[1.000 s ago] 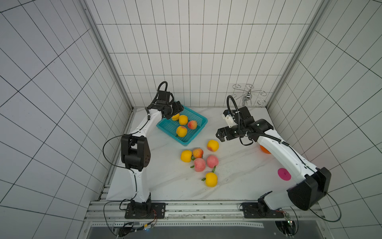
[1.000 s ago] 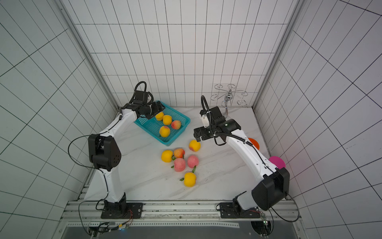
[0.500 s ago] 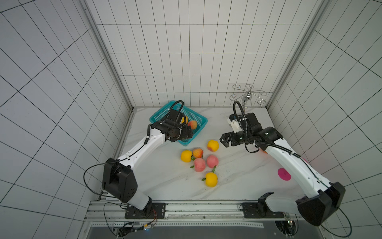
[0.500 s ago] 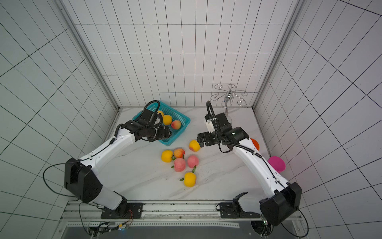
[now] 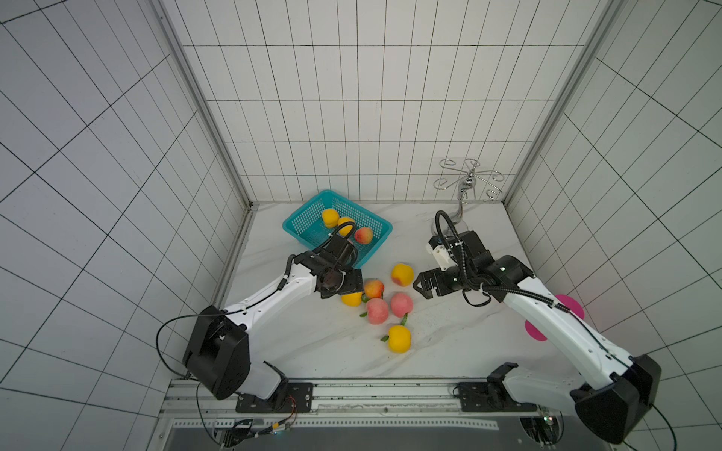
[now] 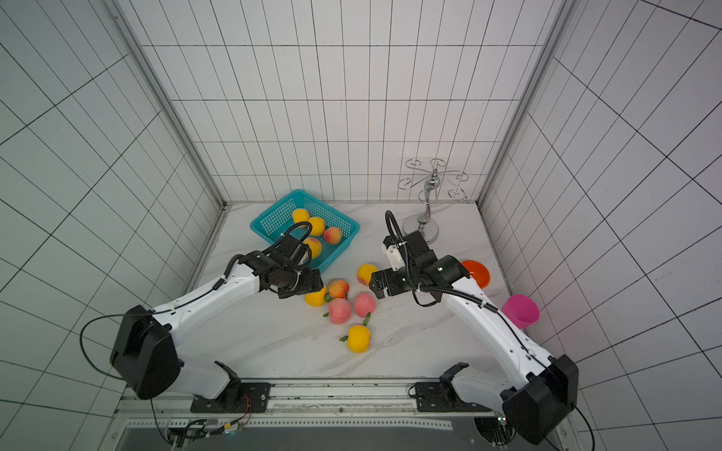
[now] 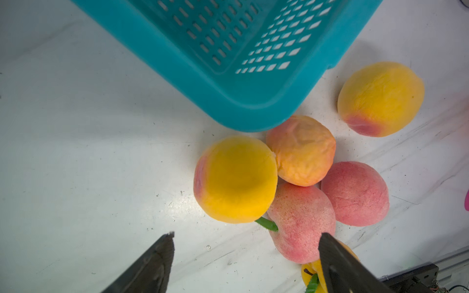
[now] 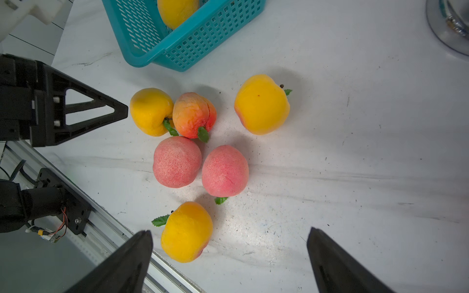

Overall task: Put the peaches into the basket
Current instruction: Pick up the peach from the center of the board.

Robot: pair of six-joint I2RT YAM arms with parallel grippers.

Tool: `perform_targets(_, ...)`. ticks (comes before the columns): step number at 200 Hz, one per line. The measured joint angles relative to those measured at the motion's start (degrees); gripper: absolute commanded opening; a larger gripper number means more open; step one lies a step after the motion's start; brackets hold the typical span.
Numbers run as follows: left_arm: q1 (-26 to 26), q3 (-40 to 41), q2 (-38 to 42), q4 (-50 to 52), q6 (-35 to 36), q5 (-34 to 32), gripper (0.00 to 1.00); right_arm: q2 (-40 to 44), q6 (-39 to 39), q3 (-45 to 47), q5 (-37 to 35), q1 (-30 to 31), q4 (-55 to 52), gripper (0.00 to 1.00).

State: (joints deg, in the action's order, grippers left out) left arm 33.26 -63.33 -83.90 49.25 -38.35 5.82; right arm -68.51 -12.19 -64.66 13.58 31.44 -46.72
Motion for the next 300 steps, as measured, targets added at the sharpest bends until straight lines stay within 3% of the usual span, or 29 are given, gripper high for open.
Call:
perform_targets(72,0.09,0.09,-6.16,-3.67,0.13,0.0,0.86,-0.35,-1.6,0.68,0.94,0.55,0.72,0.99)
perform_targets(171,0.07,0.07,-12.0,-5.75,1.68,0.15,0.73,-2.21,-2.14,0.66,0.94,0.59,0.79,0.99)
perform_targets(228,0.09,0.02,-12.09,-6.08,1.92,0.2,0.62,-2.27,-2.05,0.63,0.9,0.59,0.79,0.99)
perform_targets(300,0.92,-3.65,-10.62,-1.51,2.82,-0.07,0.62,-2.27,-1.9,0.63,0.72,0.59,0.79,0.99)
